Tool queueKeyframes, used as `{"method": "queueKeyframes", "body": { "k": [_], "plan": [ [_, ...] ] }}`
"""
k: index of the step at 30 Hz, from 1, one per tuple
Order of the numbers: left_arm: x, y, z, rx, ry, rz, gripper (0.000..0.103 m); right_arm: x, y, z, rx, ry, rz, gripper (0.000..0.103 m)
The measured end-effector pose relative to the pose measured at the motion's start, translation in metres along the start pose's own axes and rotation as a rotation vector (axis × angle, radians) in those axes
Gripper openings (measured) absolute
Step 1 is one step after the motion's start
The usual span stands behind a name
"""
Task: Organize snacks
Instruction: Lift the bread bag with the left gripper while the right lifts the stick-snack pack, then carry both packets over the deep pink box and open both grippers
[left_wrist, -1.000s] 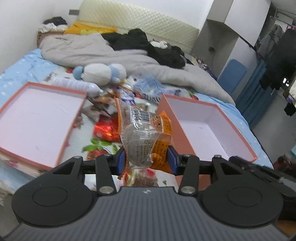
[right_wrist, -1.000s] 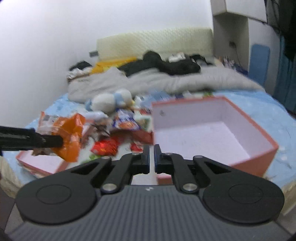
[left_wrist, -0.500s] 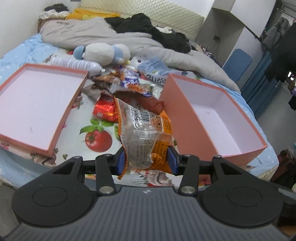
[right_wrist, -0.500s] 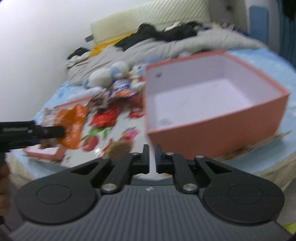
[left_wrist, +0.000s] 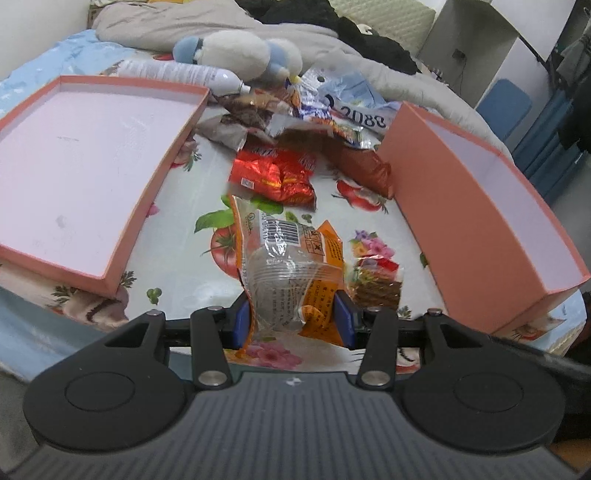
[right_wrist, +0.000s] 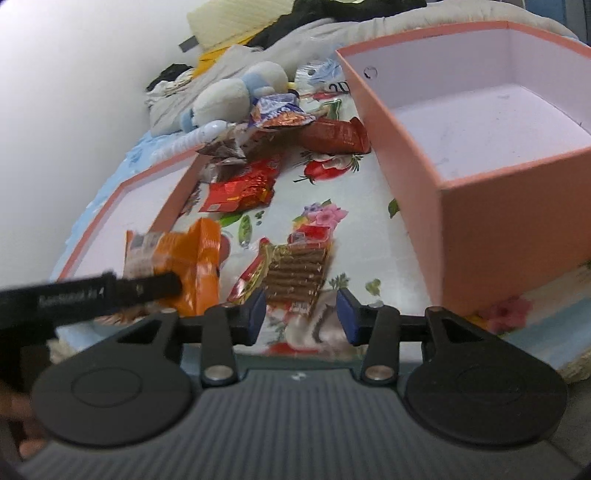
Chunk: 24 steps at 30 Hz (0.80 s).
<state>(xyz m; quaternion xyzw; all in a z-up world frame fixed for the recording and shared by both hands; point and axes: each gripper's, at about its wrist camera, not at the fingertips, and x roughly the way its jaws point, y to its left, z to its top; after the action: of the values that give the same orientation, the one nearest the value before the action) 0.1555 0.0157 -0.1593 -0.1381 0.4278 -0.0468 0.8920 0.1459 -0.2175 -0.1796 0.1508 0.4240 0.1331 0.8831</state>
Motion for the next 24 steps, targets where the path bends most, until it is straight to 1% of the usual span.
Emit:
{"method": "queueKeyframes", "body": {
  "k": [3,5,7,10,13,16,17,19,21,24],
  "plan": [
    [0.015,0.001,0.000,0.029,0.006,-0.001,0.051,0.013,0.006,0.003,-0.009,-0.026,-0.035,0.046],
    [0.023,0.000,0.000,0.059,-0.001,-0.005,0.051,0.019,0.012,0.005,-0.047,-0.048,-0.060,0.046],
    [0.031,-0.003,-0.001,0.098,0.009,0.001,0.051,0.026,0.017,0.008,-0.079,-0.060,-0.080,0.045],
    [0.039,-0.006,-0.003,0.132,0.020,0.002,0.052,0.039,0.018,0.012,-0.099,-0.052,-0.112,0.045],
    [0.044,-0.004,-0.002,0.126,0.039,0.003,0.052,0.049,0.014,0.016,-0.086,-0.028,-0.115,0.045],
    [0.046,-0.001,0.000,0.112,0.051,-0.004,0.052,0.052,0.011,0.017,-0.074,-0.013,-0.090,0.045],
    [0.046,0.000,0.000,0.109,0.053,-0.005,0.052,0.053,0.010,0.018,-0.062,-0.001,-0.062,0.046],
    [0.047,0.000,0.000,0.106,0.056,-0.002,0.052,0.053,0.008,0.019,-0.035,0.010,-0.037,0.046],
    [0.047,0.001,0.000,0.099,0.057,-0.001,0.052,0.053,0.002,0.021,0.016,0.019,0.020,0.046],
    [0.046,0.002,-0.001,0.088,0.053,0.000,0.052,0.050,-0.001,0.023,0.045,0.029,0.062,0.046]
  ]
}}
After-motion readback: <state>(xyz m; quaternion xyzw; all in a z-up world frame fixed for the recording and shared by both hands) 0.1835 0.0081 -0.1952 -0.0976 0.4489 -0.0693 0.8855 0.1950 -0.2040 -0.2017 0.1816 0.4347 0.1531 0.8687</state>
